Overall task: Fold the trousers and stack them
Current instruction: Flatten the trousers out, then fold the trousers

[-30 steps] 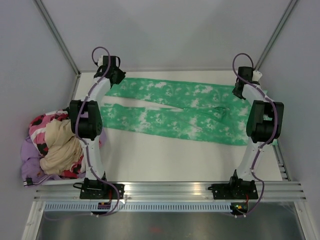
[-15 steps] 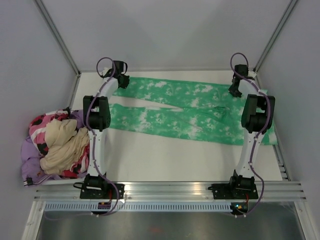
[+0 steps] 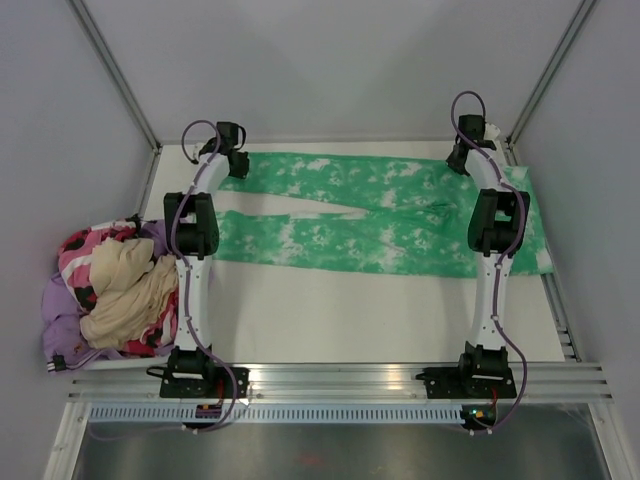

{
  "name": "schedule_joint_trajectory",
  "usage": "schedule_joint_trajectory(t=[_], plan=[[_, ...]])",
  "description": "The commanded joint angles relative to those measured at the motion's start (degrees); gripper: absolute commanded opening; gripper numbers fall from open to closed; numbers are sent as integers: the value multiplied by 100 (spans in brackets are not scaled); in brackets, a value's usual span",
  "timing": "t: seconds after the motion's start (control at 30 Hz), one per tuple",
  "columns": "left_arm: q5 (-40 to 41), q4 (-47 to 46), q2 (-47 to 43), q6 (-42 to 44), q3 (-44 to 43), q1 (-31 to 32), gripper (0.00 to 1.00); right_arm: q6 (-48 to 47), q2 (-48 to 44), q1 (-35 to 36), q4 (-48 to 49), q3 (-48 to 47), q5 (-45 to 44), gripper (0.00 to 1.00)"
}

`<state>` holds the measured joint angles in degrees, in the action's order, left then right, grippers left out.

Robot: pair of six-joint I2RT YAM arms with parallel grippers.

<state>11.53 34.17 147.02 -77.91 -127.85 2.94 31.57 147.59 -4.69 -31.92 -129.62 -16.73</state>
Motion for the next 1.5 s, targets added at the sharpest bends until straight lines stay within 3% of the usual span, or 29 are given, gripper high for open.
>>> schedule_joint_trajectory(t=[0.0, 0.47, 0.6, 0.67, 0.7, 0.77, 0.8, 0.9, 0.97, 1.1, 1.2, 1.33, 1.47], plan=[[-168, -86, 274, -427, -301, -136, 2, 270, 420, 100, 221, -256, 512, 2], [-133, -674, 635, -348, -759, -241, 2, 16, 1008, 442, 933, -1108, 988, 8], [-458, -1175, 521, 308, -820, -259, 3, -291, 807, 442, 1249, -1267, 1295, 15], [-590, -1272, 172, 618, -820, -259, 11, -388, 553, 442, 1574, -1154, 1383, 23], [-686, -1281, 21, 906, -803, -268, 24, -458, 230, 442, 1679, -1101, 1392, 38], [-722, -1229, -548, 1233, -733, -285, 40, -512, -280, 399, 1970, -969, 1566, 54], [-679, -1177, -787, 1574, -663, -285, 54, -503, -457, 381, 2031, -916, 1629, 64], [-670, -1037, -1797, 2121, -145, -285, 73, -512, -1213, 320, 2216, -548, 1716, 74], [-643, -834, -2533, 2262, 391, -285, 77, -599, -1817, 302, 2243, -91, 1858, 79], [-285, -88, -3641, 2070, 1777, -110, 78, -495, -2760, 276, 2313, 981, 1875, 81], [276, 632, -4275, 1675, 2569, 416, 76, -371, -3393, 232, 2357, 1886, 1928, 81], [771, 2054, -4777, 735, 3230, 892, 70, -371, -4131, 153, 2357, 3133, 1998, 81], [1017, 2645, -5156, -143, 3889, 1182, 65, -397, -4536, 65, 2278, 3768, 2060, 81]])
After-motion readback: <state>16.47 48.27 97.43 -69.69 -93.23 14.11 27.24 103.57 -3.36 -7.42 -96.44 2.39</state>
